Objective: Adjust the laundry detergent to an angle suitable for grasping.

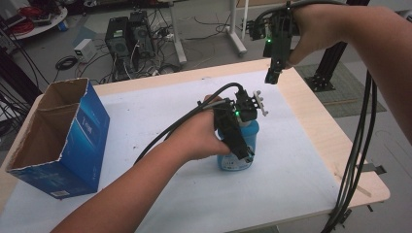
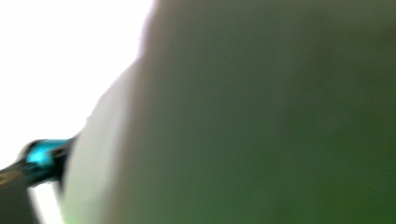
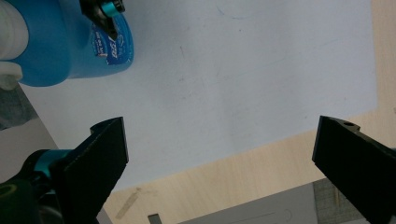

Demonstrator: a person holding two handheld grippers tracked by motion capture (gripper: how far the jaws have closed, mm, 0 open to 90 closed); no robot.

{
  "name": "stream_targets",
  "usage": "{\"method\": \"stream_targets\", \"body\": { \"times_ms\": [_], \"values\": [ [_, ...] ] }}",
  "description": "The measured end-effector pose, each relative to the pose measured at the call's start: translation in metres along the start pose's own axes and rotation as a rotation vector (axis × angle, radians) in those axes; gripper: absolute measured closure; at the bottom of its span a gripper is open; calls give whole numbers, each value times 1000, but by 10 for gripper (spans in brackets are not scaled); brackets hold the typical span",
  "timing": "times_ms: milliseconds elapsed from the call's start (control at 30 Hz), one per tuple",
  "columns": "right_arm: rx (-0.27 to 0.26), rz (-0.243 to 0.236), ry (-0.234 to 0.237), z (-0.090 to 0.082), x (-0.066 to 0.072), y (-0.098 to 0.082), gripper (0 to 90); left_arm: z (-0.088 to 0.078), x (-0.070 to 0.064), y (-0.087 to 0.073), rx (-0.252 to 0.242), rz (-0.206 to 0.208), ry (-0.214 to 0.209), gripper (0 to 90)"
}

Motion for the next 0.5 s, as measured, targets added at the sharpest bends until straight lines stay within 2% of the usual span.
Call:
{"method": "stream_targets", "body": {
  "times_ms": [133, 500],
  "values": [
    [-4, 4, -2, 1, 0, 0, 25, 0, 1, 0, 4, 7, 19, 97],
    [6, -6, -6, 2, -1, 3, 25, -2, 0, -1, 6, 11, 11, 177]
  ]
}}
Point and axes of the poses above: each handheld gripper's, and its own axes: z roughly forward along the jaws, y roughly out of its top, x roughly to its left, the point moved 4 cm from there along z, roughly forward along the jaws, and after that the axes turned 9 degrees about -z, right-handed, at the moved point
